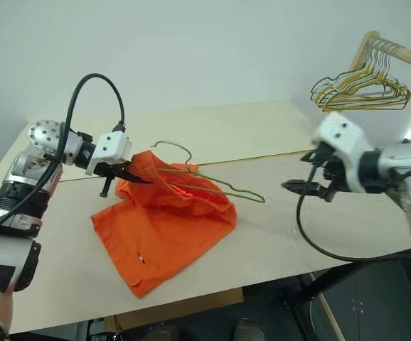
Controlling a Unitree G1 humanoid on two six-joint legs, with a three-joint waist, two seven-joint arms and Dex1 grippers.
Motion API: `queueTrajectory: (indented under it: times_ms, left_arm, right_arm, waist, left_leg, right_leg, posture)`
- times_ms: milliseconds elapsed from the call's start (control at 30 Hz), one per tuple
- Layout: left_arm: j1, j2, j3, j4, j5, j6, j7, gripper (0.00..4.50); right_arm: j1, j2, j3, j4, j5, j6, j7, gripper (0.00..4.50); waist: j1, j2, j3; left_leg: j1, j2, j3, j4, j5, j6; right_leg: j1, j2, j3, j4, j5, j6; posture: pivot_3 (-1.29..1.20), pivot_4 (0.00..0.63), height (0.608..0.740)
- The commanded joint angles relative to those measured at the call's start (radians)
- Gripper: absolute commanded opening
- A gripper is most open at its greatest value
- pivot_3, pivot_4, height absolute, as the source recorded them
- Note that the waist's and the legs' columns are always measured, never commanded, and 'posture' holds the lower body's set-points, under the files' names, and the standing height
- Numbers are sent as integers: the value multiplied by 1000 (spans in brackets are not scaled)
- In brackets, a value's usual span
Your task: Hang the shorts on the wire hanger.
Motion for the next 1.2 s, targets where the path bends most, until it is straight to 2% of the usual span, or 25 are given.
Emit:
queueTrajectory:
  times_ms: [33, 133, 200, 267, 400, 500, 567, 667, 800, 1000, 1033, 1100, 1200]
  left_arm:
    - [-1, -4, 44, -44, -9, 36, 31, 0]
    - [-5, -18, 60, -58, -16, 74, 55, 0]
    - [-8, -25, 69, -67, -22, 100, 63, 0]
    - [-9, -28, 76, -77, -25, 116, 64, 0]
    - [-2, -28, 85, -102, -28, 136, 59, 0]
    - [2, -25, 86, -112, -25, 140, 55, 0]
    - [2, -23, 88, -119, -24, 147, 57, 0]
    - [7, -18, 91, -132, -26, 154, 57, 0]
    - [21, -8, 94, -153, -27, 159, 60, 0]
    - [39, 1, 105, -167, -27, 162, 64, 0]
    - [41, 1, 106, -167, -26, 161, 64, 0]
    - [39, -1, 106, -163, -24, 160, 66, 0]
    - [36, -4, 107, -156, -21, 155, 69, 0]
  right_arm:
    - [184, 51, -172, -65, 55, -67, 9, 4456]
    - [402, 164, -188, -121, 44, -210, -27, 4456]
    - [434, 248, -109, -145, 31, -249, -106, 4456]
    - [417, 329, -16, -149, -1, -272, -201, 4456]
    - [281, 515, 221, -9, -134, -357, -396, 4456]
    - [177, 604, 321, 107, -169, -412, -428, 4456]
    - [121, 636, 358, 167, -151, -428, -402, 4456]
    - [83, 640, 408, 200, -132, -446, -340, 3842]
    - [96, 611, 431, 182, -117, -448, -291, 2453]
    - [142, 557, 366, 168, -86, -438, -297, 292]
    - [147, 549, 353, 161, -74, -427, -300, 58]
    - [161, 529, 330, 147, -58, -420, -295, 58]
    - [191, 495, 298, 111, -16, -409, -270, 729]
  waist:
    - [2, -1, -1]
    - [3, -4, -2]
    - [-2, -3, -2]
    - [-17, -3, -2]
    - [-41, -3, -1]
    - [-43, -2, -1]
    - [-41, -2, -1]
    - [-26, -2, -1]
    - [-18, -2, -1]
    - [-8, -2, -1]
    - [-6, -2, -1]
    - [-4, -2, -1]
    - [-2, -2, -1]
  left_leg:
    - [0, 0, 0, 0, 0, 0]
    - [1, 0, -1, 0, 0, 1]
    - [1, -1, -1, 0, 0, 1]
    - [3, -1, 1, 1, 0, 1]
    - [16, 1, 3, 0, -1, 1]
    - [18, 2, 3, -1, 0, 1]
    - [18, 1, 3, -1, 0, 0]
    - [15, 0, 4, -1, 0, 0]
    - [12, 0, 3, -1, -2, 3]
    - [11, -1, 3, -1, -3, 3]
    - [11, 0, 3, -1, -3, 3]
    - [12, 0, 3, -1, -3, 3]
    - [13, 0, 3, -1, -3, 2]
  right_leg:
    - [1, 0, 0, 0, 0, 0]
    - [2, 1, 0, 0, 0, 1]
    - [2, 0, 1, 0, 1, 1]
    - [2, 0, 5, 2, 1, 2]
    - [12, 2, 8, 2, 1, 2]
    - [13, 2, 10, 2, 2, 1]
    - [12, 3, 10, 3, 2, 0]
    - [10, 3, 10, 2, 2, 1]
    - [10, 2, 6, 1, 1, 2]
    - [11, 1, 5, -1, 1, 3]
    - [11, 2, 5, -1, 1, 3]
    - [11, 2, 5, -1, 1, 3]
    - [12, 2, 6, -2, 1, 3]
  posture:
    - [-42, 0, 740]
    - [-37, 0, 740]
    - [-34, 0, 740]
    - [-31, 0, 740]
    - [-26, 0, 740]
    - [-12, 0, 740]
    - [-8, 0, 740]
    - [7, 0, 740]
    - [28, 0, 740]
    - [29, 0, 740]
    - [31, 0, 740]
    - [30, 0, 740]
    - [30, 0, 740]
